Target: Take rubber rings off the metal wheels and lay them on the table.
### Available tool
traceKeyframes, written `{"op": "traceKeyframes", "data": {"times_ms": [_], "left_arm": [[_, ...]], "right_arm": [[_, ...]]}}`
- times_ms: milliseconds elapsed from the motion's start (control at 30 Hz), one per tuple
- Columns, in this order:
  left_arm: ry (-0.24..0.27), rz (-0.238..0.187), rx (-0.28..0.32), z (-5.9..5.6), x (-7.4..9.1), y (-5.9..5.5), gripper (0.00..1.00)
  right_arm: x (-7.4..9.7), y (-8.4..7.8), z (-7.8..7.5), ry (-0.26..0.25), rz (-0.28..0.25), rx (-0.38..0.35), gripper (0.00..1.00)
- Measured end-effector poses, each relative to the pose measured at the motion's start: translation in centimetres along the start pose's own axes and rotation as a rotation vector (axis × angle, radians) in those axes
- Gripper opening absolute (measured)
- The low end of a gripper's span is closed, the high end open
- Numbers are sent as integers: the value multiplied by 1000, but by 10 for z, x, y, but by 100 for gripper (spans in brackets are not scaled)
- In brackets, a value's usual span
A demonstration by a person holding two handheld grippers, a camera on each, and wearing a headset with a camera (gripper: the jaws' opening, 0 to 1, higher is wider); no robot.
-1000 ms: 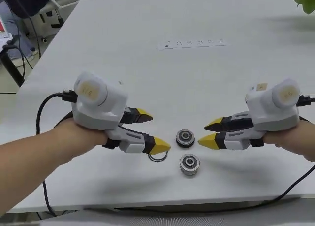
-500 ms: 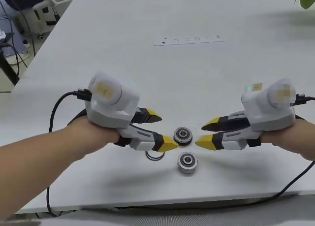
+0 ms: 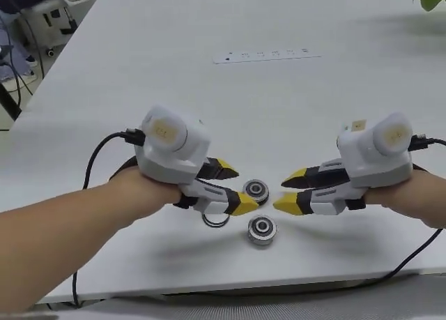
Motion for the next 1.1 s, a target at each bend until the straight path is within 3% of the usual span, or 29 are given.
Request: {"op": "traceKeyframes", "data": {"times_ms": [300,767,900,1100], "left_arm": [[-5,-2,26,0,-8,1,28],[0,15,10,1,-20,1,16],[10,16,-5,1,-22,2,15],[43,31,-87,2,-23,1,10]], "right_arm": [[-1,-2,1,3,5,-3,27],[-2,-5,1,5,11,-6,26],[-2,-6,1,7,11,-7,26],[-2,-7,0,8,12,-9,26]]}}
Point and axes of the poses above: the centre of the closed fingertips' face, and the gripper's own axes: x roughly backward along the fingers, z roughly to its left, y roughly out of its top, the point moved 5 cm from there along x, roughly backward along the fingers, and after that the axes turned 1 degree about z, right-handed, at the moved point
